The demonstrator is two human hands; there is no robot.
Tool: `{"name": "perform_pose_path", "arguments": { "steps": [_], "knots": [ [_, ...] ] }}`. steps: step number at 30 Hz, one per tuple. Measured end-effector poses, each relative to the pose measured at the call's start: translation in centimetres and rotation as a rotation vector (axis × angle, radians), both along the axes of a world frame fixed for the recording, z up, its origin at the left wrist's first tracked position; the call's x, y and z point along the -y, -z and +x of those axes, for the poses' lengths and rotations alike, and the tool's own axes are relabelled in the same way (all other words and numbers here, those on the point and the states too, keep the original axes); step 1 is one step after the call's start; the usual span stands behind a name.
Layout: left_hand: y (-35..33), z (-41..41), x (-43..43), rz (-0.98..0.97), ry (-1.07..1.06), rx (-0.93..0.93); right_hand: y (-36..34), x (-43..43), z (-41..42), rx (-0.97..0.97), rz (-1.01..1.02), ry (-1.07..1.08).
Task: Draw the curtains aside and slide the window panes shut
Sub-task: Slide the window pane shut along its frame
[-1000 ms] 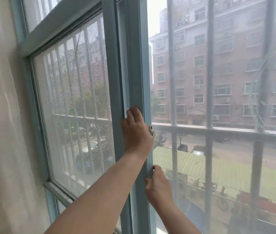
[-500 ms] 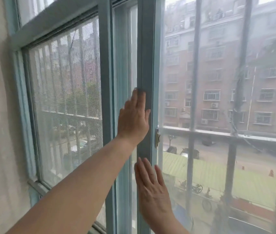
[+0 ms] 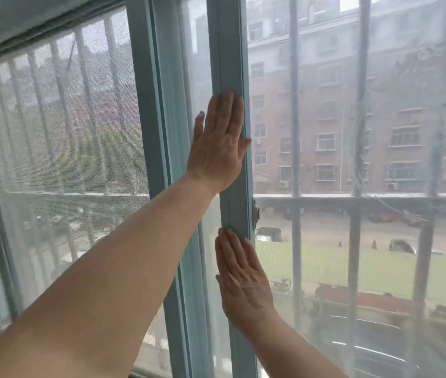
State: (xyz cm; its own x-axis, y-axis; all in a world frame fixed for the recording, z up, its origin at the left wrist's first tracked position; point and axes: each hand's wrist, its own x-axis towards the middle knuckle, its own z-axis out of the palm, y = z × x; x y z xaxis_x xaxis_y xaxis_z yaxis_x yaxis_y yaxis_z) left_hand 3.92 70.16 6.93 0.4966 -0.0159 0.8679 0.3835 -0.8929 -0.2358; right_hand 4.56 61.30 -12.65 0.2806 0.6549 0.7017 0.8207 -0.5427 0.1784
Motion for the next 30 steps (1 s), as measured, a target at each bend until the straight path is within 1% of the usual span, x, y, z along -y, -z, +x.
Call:
{"name": "perform_pose_path", "arguments": {
  "steps": [3, 5, 9, 11, 17, 30],
  "knots": [
    [0.2, 0.5, -0.4, -0.003, 0.078, 0.022, -0.3, -1.4, -0.6, -0.018, 0.088, 0.019],
    [0.2, 0.8, -0.6, -0.027, 0.153, 0.038, -0.1, -1.7, -0.5, 0.0, 0.092, 0.069],
    [-1.1, 0.9, -1.7, 0.025, 0.196, 0.059, 0.3, -1.7, 0.1, 0.039, 0.095, 0.128],
    [-2.0, 0.9, -1.7, 0.003, 0.222, 0.092, 0.2, -1.7, 0.1, 0.032, 0.095, 0.139],
    [-2.1, 1.5, -0.8, -0.007, 0.231, 0.134, 0.2, -1.8, 0.1, 0.023, 0.031, 0.186],
    [-2.3, 2.4, 1.7, -0.016, 0.275, 0.131, 0.6, 0.7, 1.1, 0.098, 0.018, 0.279]
  ]
}}
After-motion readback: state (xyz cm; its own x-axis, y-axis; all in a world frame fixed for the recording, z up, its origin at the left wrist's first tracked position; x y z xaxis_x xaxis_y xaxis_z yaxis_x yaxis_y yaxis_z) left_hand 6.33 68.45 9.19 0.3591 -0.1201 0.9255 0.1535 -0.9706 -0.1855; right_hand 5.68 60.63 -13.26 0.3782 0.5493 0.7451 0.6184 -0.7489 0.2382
